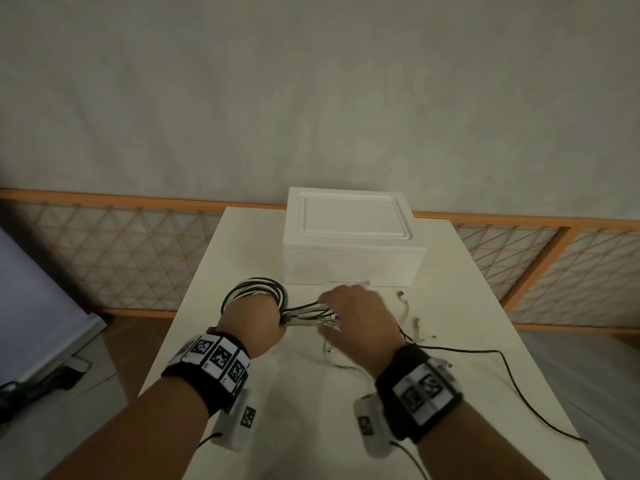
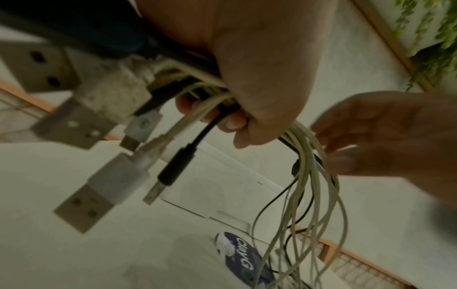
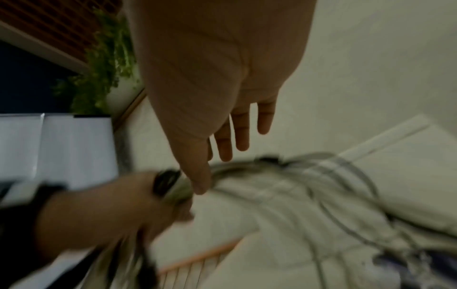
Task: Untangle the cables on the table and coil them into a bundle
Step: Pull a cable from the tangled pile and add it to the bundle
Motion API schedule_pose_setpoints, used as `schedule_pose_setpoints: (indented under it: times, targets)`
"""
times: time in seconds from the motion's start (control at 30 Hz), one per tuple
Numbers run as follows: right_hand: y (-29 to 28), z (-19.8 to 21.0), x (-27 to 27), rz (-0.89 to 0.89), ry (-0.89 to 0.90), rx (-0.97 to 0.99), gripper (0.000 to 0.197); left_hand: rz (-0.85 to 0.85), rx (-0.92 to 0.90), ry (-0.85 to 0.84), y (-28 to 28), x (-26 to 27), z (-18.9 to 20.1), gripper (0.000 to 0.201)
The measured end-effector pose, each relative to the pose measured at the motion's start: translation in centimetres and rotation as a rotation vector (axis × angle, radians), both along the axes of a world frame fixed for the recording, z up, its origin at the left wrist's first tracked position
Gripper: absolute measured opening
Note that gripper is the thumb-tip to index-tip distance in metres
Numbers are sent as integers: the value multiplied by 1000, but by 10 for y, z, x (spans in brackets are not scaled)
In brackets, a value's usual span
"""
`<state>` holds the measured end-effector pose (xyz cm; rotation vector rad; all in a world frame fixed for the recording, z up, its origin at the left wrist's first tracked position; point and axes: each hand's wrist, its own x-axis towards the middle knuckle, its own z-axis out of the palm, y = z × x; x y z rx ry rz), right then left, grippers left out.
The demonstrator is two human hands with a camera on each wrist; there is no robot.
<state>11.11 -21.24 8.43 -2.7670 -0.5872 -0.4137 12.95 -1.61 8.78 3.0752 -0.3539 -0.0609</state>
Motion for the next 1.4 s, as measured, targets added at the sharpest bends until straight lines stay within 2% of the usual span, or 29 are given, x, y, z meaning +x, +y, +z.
schedule_pose_setpoints:
  times: [0.1, 0.2, 0.3, 0.43, 0.53, 0.63, 0.77, 0.83, 0.9, 0.97, 1.0, 1.03, 1.07, 1.1, 1.17, 1.2, 1.27, 1.33, 1.37, 1.4]
  targets:
    - [30, -27, -10, -102, 53, -41, 29, -24, -17, -8, -7, -9, 3, 19]
    - [26, -52, -15, -194, 75, -76, 29, -75, -6, -7, -12, -22, 8, 14]
    - [14, -62, -17, -303, 167, 1, 35, 6, -109, 14, -10, -26, 15, 27]
    - [-38, -81, -21, -491, 316, -98, 51, 134, -268, -58, 2, -21, 40, 32]
    - [-104, -99, -42, -579, 456, -224, 49, 195, -389, -155, 24, -11, 55, 27]
    - [-152, -105, -51, -541, 475, -391, 38, 151, -286, -208, 35, -4, 56, 25]
    - [-179, -98, -26, -565, 349, -235, 27, 186, -350, -115, 20, -4, 35, 18]
    - [-193, -86, -15, -600, 349, -202, 34, 208, -359, -81, 17, -3, 26, 17]
    - [-206, -78, -12, -627, 477, -270, 44, 206, -300, -67, 19, -2, 21, 14]
    - [-213, -77, -10, -555, 603, -239, 40, 201, -216, -70, 21, 0, 17, 15]
    - [-215, -79, -11, -469, 669, -172, 31, 216, -206, -68, 22, 0, 16, 15]
    - [-218, -81, -12, -364, 657, -200, 21, 241, -221, -63, 25, 0, 15, 14]
    - [-224, -87, -11, -340, 612, -180, 21, 285, -254, -65, 31, 0, 15, 13]
    - [-234, -91, -11, -367, 607, -226, 29, 344, -279, -80, 39, -1, 15, 14]
    - [-249, -96, -14, -571, 717, -143, 48, 445, -271, -101, 57, -1, 16, 18]
    - [-254, -98, -17, -662, 746, -85, 49, 456, -258, -107, 64, -1, 17, 21]
    - [-247, -91, -20, -696, 765, -166, 39, 408, -231, -107, 66, 1, 22, 24]
    - [-217, -70, -9, -726, 666, -202, 32, 309, -182, -109, 53, 2, 25, 25]
    - [-195, -56, -2, -676, 560, -215, 29, 268, -168, -112, 44, 1, 26, 24]
    - [-172, -45, 3, -601, 381, -187, 25, 235, -174, -114, 35, 0, 28, 22]
